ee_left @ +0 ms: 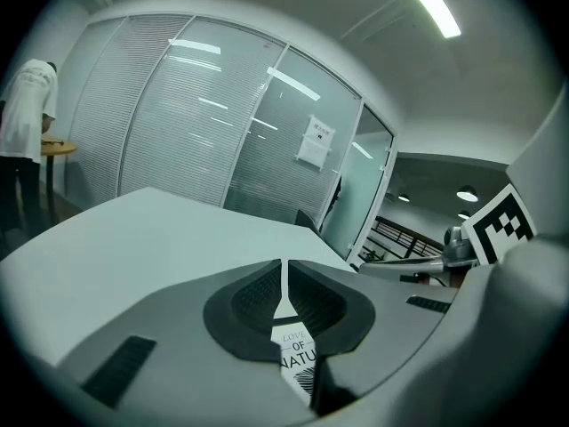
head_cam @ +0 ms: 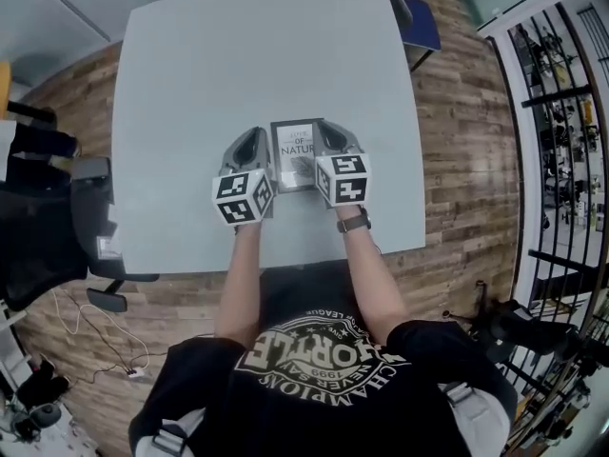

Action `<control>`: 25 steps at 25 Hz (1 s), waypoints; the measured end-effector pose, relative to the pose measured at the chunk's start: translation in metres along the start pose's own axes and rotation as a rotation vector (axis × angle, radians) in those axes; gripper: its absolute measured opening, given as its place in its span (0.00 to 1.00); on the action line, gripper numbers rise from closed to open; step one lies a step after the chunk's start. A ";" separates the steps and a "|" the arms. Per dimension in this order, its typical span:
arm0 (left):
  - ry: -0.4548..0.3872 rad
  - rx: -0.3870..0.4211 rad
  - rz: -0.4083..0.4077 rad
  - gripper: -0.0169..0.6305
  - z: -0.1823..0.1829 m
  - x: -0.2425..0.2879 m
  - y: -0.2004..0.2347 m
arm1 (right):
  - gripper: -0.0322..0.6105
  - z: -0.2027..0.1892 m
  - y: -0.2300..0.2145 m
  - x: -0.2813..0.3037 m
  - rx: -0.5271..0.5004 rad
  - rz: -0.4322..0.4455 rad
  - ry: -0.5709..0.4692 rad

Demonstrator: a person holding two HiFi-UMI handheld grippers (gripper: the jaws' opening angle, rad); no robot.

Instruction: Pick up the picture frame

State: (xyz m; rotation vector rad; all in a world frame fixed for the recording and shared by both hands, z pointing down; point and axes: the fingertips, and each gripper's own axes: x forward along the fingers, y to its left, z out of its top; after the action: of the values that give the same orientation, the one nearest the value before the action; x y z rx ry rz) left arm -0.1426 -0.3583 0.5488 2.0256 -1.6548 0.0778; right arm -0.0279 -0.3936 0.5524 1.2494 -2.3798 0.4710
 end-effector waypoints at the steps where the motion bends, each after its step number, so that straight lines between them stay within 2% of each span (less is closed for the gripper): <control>1: 0.019 0.000 -0.002 0.04 -0.006 0.005 0.002 | 0.05 -0.006 -0.003 0.005 -0.002 -0.003 0.015; 4: 0.079 0.000 -0.019 0.04 -0.020 0.018 0.000 | 0.05 -0.026 -0.011 0.014 -0.016 -0.015 0.067; 11: 0.202 0.020 -0.047 0.15 -0.059 0.040 -0.005 | 0.05 -0.066 -0.027 0.026 -0.005 -0.029 0.154; 15: 0.260 -0.009 -0.059 0.20 -0.080 0.048 -0.006 | 0.05 -0.087 -0.034 0.031 0.010 -0.029 0.200; 17: 0.280 -0.015 -0.060 0.21 -0.087 0.051 -0.005 | 0.17 -0.099 -0.037 0.035 0.025 -0.021 0.231; 20: 0.315 0.000 -0.044 0.24 -0.100 0.057 -0.002 | 0.20 -0.116 -0.043 0.040 0.038 -0.023 0.269; 25: 0.377 -0.006 -0.022 0.34 -0.128 0.066 0.005 | 0.30 -0.143 -0.049 0.048 0.069 -0.016 0.325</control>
State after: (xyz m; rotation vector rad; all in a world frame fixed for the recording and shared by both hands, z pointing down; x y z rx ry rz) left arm -0.0955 -0.3640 0.6851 1.8839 -1.3921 0.4194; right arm 0.0167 -0.3860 0.7044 1.1226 -2.0951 0.6985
